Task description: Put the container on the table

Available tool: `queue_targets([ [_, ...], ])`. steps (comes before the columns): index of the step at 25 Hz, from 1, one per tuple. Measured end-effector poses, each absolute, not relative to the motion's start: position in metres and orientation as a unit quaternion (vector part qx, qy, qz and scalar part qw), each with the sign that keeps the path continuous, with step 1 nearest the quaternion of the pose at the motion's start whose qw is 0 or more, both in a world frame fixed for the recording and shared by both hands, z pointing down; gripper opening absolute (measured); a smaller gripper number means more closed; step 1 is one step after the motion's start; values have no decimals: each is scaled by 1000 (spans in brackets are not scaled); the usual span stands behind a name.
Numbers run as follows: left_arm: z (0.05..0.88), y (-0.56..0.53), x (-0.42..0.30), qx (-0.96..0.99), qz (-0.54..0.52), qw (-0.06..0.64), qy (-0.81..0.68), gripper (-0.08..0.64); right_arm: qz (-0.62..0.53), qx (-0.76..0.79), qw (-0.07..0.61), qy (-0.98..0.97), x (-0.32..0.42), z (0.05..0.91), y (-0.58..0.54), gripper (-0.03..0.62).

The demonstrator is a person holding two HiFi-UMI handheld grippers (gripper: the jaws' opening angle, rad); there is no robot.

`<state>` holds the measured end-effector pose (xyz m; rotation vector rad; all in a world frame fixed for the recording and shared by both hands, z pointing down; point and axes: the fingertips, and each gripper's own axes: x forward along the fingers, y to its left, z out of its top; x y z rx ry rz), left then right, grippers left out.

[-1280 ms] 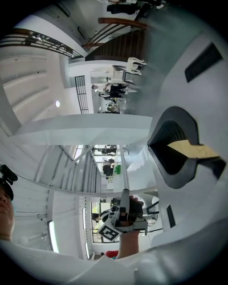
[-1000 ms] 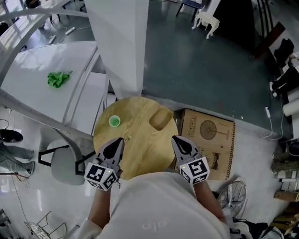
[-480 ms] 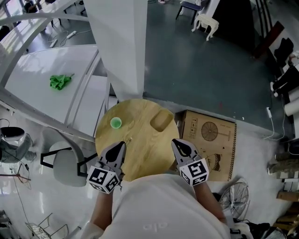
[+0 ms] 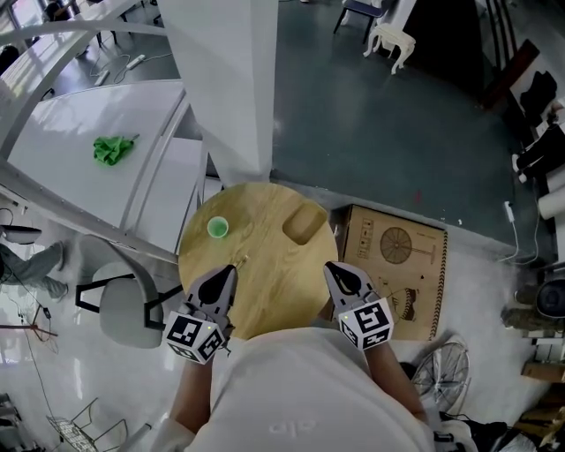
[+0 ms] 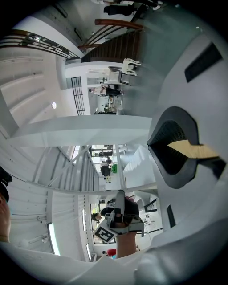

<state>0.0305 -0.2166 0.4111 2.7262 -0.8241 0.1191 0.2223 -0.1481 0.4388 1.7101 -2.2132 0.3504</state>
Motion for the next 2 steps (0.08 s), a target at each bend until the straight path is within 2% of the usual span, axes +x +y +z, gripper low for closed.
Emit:
queue_targets([
  [2,412,-218,31,946,42,145,-286,15,123,599,160,-775,222,440,-150,25],
])
